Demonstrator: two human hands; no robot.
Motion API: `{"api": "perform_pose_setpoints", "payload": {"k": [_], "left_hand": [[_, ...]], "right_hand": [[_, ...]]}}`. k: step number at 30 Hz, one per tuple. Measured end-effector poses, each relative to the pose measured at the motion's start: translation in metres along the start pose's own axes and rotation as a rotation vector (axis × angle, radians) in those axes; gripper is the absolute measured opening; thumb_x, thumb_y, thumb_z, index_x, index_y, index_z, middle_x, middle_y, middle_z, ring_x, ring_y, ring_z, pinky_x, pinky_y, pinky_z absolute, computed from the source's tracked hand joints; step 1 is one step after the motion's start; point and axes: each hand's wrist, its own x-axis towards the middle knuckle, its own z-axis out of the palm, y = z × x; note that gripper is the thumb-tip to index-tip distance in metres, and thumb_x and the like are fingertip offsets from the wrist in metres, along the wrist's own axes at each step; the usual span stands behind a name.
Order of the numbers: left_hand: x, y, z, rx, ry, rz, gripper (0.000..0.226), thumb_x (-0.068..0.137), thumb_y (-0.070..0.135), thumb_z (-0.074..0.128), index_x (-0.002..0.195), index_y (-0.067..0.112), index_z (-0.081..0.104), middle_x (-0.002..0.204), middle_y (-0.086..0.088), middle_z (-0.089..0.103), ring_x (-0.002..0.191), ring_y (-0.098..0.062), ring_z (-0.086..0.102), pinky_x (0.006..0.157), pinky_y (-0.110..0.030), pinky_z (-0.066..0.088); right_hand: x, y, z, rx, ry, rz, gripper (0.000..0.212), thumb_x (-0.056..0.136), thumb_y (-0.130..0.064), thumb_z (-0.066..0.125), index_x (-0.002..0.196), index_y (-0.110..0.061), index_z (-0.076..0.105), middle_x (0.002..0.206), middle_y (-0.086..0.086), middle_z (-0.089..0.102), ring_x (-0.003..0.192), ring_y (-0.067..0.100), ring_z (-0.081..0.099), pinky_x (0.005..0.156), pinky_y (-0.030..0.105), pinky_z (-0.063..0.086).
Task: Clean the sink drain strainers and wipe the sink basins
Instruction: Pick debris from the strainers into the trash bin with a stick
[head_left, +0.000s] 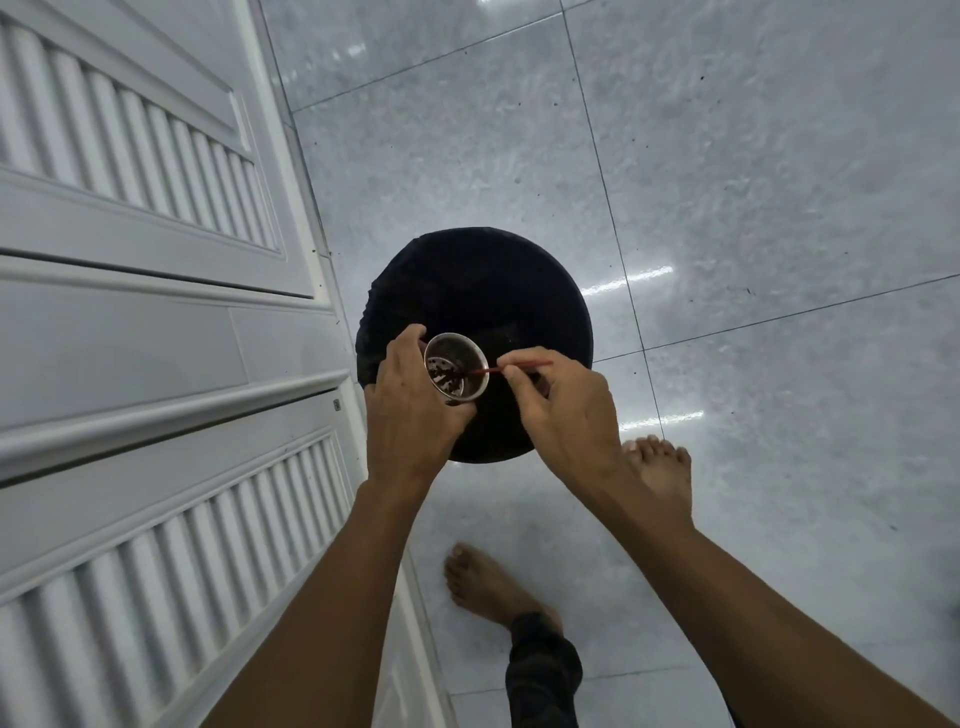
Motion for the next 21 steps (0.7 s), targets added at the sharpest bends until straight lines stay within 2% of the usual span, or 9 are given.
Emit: {"api": "perform_pose_setpoints", "payload": {"k": [5,10,14,18,21], "left_hand": [[0.001,-0.001,-0.003,-0.036,-0.004,-0.013,0.091,0.075,0.033,0.091,0.147,0.016,0.037,0.140,-0.006,0.054,0.127,-0.026,0.056,0.106,-0.050,0.049],[0.002,-0.001,-0.008,-0.060,0.002,-0.014,0.090,0.074,0.032,0.091,0.145,0.016,0.038,0.138,-0.005,0.055,0.125,-0.025,0.058,0.103,-0.051,0.051],[0.003,-0.002,-0.008,-0.075,0.010,-0.026,0.089,0.075,0.037,0.090,0.145,0.016,0.039,0.140,-0.005,0.055,0.126,-0.025,0.059,0.104,-0.051,0.051],[0.002,-0.006,-0.008,-0.070,0.022,-0.034,0.091,0.073,0.035,0.091,0.144,0.016,0.039,0.137,-0.005,0.056,0.124,-0.026,0.060,0.103,-0.051,0.052],[0.002,-0.008,-0.008,-0.095,0.038,-0.047,0.091,0.074,0.039,0.090,0.145,0.017,0.038,0.137,-0.005,0.058,0.124,-0.025,0.061,0.104,-0.051,0.052]], "right_hand": [[-0.004,-0.005,0.008,0.018,-0.061,-0.089,0.022,0.097,-0.033,0.063,0.114,-0.023,0.074,0.110,-0.008,0.074,0.095,0.002,0.066,0.092,0.016,0.053],[0.005,-0.008,0.005,-0.003,0.007,-0.065,0.020,0.099,-0.030,0.061,0.113,-0.022,0.073,0.109,-0.008,0.074,0.093,-0.002,0.062,0.086,0.007,0.046],[-0.003,-0.016,0.012,-0.024,-0.056,-0.138,0.023,0.099,-0.033,0.060,0.115,-0.022,0.073,0.111,-0.007,0.074,0.098,0.005,0.066,0.090,0.016,0.052],[0.002,-0.018,0.012,-0.077,0.028,-0.061,0.023,0.100,-0.032,0.058,0.115,-0.023,0.073,0.109,-0.009,0.073,0.096,0.008,0.066,0.085,0.025,0.057],[0.001,-0.026,0.016,-0.018,0.017,-0.114,0.024,0.100,-0.032,0.060,0.116,-0.021,0.074,0.111,-0.007,0.074,0.097,0.009,0.067,0.088,0.027,0.058]]}}
